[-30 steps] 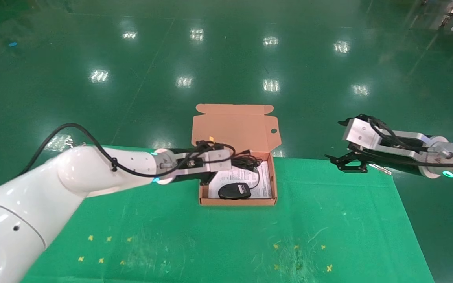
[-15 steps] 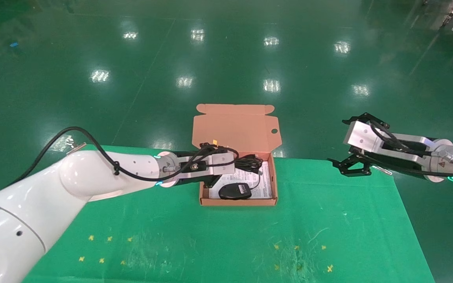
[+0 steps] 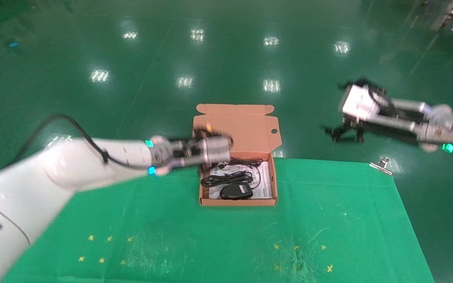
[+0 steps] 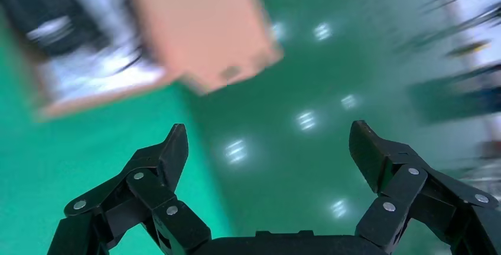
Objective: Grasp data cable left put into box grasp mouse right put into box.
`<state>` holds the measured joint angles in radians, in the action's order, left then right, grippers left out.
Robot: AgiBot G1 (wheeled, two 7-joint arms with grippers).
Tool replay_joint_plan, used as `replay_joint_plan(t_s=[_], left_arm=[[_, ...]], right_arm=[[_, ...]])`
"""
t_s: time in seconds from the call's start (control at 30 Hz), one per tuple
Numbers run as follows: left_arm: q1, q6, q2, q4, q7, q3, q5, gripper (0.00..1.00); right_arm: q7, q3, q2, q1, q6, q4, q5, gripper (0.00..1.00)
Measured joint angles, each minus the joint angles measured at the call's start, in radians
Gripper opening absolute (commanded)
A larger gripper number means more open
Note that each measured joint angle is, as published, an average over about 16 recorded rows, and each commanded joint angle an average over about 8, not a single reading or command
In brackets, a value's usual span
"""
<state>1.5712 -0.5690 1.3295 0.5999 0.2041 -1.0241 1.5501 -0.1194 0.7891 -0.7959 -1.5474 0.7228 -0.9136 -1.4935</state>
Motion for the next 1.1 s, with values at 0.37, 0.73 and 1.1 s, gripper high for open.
replay_joint_plan(t_s=[0.37, 0.73, 1.1], left_arm=[[0.018, -0.015, -0.053, 0.029, -0.033, 0.051, -0.041, 1.00], [-0.076, -0.185, -0.180, 0.151, -0.102, 0.183, -0.188, 1.00], [-0.183, -0.374, -0.317, 0.287, -0.176, 0.326, -0.349, 1.00]], right_arm=[[-0.015, -0.034, -0.014, -0.029, 0.037, -0.018, 0.019, 1.00], [0.045, -0.125, 0.022, 0.064, 0.178, -0.085, 0.158, 1.00], [0.112, -0.223, 0.064, 0.169, 0.330, -0.158, 0.313, 1.00]])
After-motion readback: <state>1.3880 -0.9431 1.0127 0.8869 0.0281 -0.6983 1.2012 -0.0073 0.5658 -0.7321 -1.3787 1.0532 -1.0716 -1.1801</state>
